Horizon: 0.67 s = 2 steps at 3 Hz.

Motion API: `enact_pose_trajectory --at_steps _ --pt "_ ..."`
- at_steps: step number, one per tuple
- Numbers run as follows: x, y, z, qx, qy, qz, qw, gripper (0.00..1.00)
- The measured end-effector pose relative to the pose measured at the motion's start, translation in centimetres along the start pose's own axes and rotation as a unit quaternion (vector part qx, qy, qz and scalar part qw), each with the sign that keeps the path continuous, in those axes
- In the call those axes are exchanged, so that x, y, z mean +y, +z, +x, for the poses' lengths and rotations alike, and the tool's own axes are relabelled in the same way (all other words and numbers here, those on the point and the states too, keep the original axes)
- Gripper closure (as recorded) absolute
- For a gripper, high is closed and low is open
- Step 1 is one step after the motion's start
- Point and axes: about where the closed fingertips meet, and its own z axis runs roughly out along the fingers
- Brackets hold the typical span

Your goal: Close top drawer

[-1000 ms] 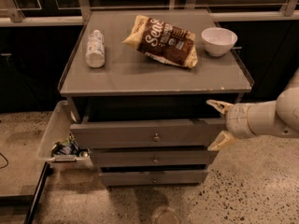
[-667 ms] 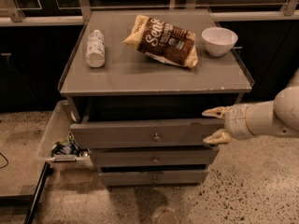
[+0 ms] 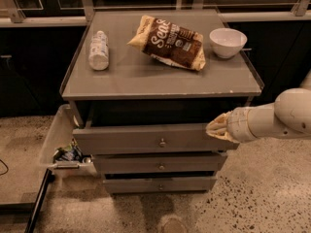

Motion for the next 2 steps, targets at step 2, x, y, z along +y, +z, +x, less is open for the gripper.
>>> enact_pose_trajectory --at_steps 2 --pt "0.65 3.7 1.28 -0.005 0.024 -0.036 0.999 1.0"
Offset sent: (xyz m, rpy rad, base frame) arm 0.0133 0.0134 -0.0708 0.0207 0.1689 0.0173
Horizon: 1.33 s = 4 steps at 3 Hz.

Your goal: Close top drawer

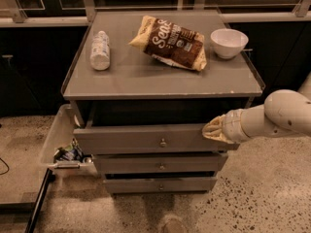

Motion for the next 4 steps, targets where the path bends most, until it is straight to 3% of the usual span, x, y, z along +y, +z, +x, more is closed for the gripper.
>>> enact_pose_trajectory --at_steps 1,4 --pt "-0.07 0.13 -0.13 0.0 0.001 -0.005 1.0 1.0" --pt "-0.07 0.14 -0.13 0.0 0.001 -0.005 1.0 0.34"
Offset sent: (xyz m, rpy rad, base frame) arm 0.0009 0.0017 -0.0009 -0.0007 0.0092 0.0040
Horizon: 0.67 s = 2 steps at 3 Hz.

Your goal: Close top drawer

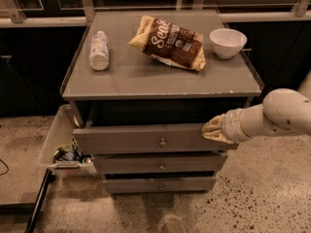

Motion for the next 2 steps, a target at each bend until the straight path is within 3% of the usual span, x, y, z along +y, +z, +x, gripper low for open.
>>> enact_pose_trajectory --at_steps 1,2 --pt "0.0 0.0 0.0 0.0 0.0 0.0 1.0 0.11" --pt "0.01 0.01 -0.01 0.0 0.0 0.0 1.0 0.0"
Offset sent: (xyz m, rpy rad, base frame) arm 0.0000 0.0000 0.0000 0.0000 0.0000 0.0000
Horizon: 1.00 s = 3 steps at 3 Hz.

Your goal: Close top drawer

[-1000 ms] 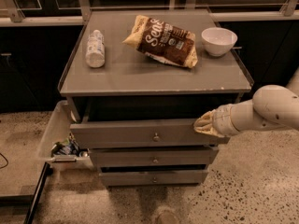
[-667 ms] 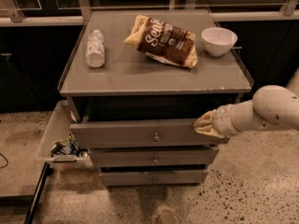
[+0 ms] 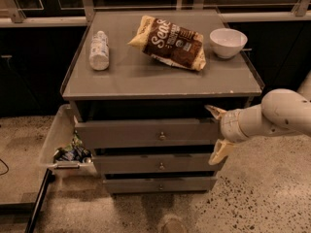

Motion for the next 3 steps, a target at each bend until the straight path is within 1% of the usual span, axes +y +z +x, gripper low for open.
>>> enact_pose_trajectory --at_steps 1,2,3 --pt "0.5 -0.4 0.0 0.003 0.007 -0.003 1.0 0.0" --pt "3.9 -3.0 -0.3 0.013 0.008 -0.022 0.9996 0.0" --pt "7.4 -6.9 -1.6 0.015 -0.001 -0.033 0.9993 0.0"
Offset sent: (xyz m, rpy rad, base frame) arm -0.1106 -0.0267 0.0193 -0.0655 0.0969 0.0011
